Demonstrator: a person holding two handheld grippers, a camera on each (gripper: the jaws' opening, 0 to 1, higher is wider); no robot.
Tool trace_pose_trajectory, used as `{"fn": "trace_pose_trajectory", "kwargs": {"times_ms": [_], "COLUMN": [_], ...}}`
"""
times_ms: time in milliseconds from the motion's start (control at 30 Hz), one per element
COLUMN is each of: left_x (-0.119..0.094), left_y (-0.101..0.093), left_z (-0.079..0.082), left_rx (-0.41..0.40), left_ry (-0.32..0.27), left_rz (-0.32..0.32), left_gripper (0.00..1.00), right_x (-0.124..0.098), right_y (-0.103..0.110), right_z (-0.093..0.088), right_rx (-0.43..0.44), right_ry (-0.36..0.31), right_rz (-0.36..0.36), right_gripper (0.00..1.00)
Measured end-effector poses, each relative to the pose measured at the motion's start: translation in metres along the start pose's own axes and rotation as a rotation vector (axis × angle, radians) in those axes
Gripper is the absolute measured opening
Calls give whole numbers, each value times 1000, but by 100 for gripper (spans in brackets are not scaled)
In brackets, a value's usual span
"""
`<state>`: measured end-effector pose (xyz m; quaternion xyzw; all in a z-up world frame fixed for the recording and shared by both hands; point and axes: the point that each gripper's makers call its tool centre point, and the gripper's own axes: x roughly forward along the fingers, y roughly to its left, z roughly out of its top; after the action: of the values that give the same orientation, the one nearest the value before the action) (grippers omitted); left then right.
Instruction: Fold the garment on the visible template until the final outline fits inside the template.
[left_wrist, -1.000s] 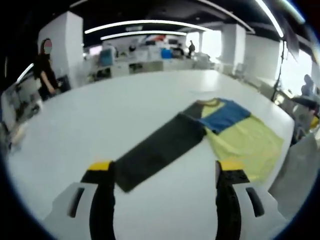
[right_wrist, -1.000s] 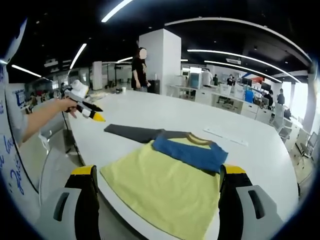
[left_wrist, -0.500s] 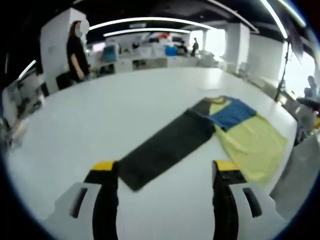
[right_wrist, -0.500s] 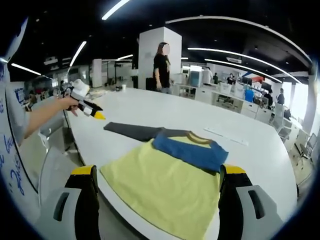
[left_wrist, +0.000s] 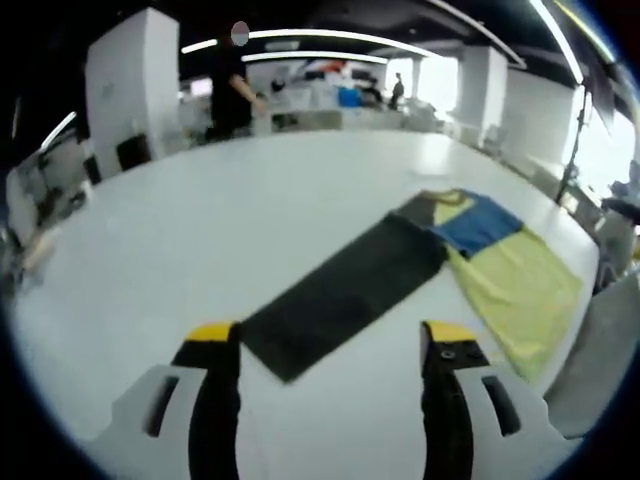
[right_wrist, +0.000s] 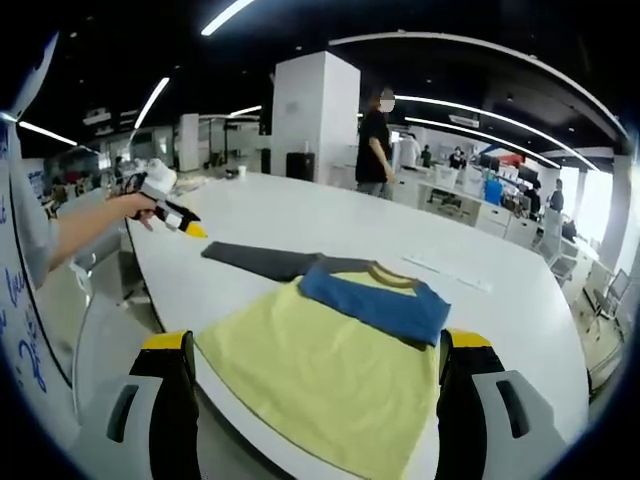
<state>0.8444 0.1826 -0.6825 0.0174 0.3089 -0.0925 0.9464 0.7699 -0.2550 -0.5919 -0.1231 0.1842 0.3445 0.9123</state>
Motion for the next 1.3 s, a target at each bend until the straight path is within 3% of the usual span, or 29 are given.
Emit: {"fn": "trace_pose_trajectory", "kwargs": {"times_ms": [367, 1300], "left_x": [7, 44], "left_y": [20, 59], "left_z": [-6, -28], "left_rx": [-38, -69], "left_ry": [-5, 61], "left_rz": [15, 48], "left_gripper": [61, 57], "right_x": [-1, 4], "right_y": [3, 12], "right_z": [-2, -3], "right_rx": [-6, 9], "right_ry": [17, 56], "right_rz": [-20, -79], "right_gripper": [100, 100]}}
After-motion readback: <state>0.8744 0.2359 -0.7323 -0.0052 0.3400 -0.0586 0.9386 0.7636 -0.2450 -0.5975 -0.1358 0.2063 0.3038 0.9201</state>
